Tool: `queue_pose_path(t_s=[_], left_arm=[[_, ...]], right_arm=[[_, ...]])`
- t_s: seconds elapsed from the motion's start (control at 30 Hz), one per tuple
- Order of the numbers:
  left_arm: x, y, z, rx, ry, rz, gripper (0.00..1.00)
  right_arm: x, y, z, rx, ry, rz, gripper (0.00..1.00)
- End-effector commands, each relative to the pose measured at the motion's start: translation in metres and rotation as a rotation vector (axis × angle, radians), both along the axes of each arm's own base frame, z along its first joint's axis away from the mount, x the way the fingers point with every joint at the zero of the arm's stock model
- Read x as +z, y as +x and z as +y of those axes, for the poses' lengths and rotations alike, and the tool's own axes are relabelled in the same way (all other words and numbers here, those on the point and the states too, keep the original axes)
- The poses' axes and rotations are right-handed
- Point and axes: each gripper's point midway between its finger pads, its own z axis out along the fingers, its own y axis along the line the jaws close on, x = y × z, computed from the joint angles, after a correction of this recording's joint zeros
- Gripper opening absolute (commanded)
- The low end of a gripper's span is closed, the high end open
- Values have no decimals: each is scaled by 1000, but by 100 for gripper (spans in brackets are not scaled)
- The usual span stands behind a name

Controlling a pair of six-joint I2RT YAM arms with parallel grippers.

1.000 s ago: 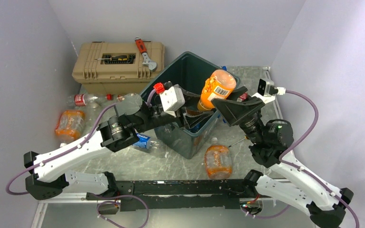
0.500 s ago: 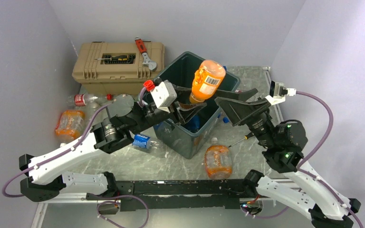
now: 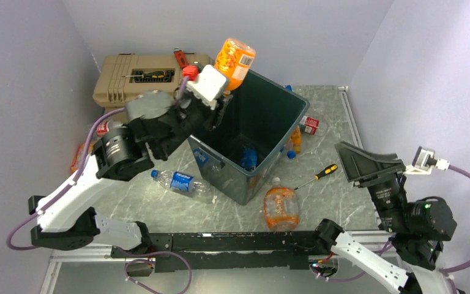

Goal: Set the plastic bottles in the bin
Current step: Place the plastic bottle in the trash bin.

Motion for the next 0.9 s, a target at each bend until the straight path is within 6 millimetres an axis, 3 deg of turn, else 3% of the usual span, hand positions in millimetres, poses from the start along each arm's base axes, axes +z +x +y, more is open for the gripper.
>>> queue_pose_path(t_s=[0.0,0.1,0.33,0.53,0.6,0.7,0.8,0.83,0.87], left_arm=[[-96,32,2,136,345,213,0],[-132,47,-8,119,385,338,0],[-154,55,-26,-16,317,469,0],[-179,68,-36,-32,300,587,1],[-185,73,-39,-22,288,601,17],[-186,72,-44,-43,274,613,39],[-173,73,-48,-61,206,572,90],[-165,73,-48,-66,167,543,98],[-155,72,-47,-70,125,510,99]], right_arm=[[-95,26,-50,-285,-16,294,100],[-125,29,-58,-337,-24,350,100],[-168,31,-73,-435,-68,476,100],[-207,34,-88,-522,24,547,99],[-223,33,-93,-545,61,571,100],[-225,30,-91,-520,12,541,100],[-225,26,-95,-516,-13,534,100],[-224,24,-97,-521,-31,528,100],[-223,23,-99,-524,-45,523,100]])
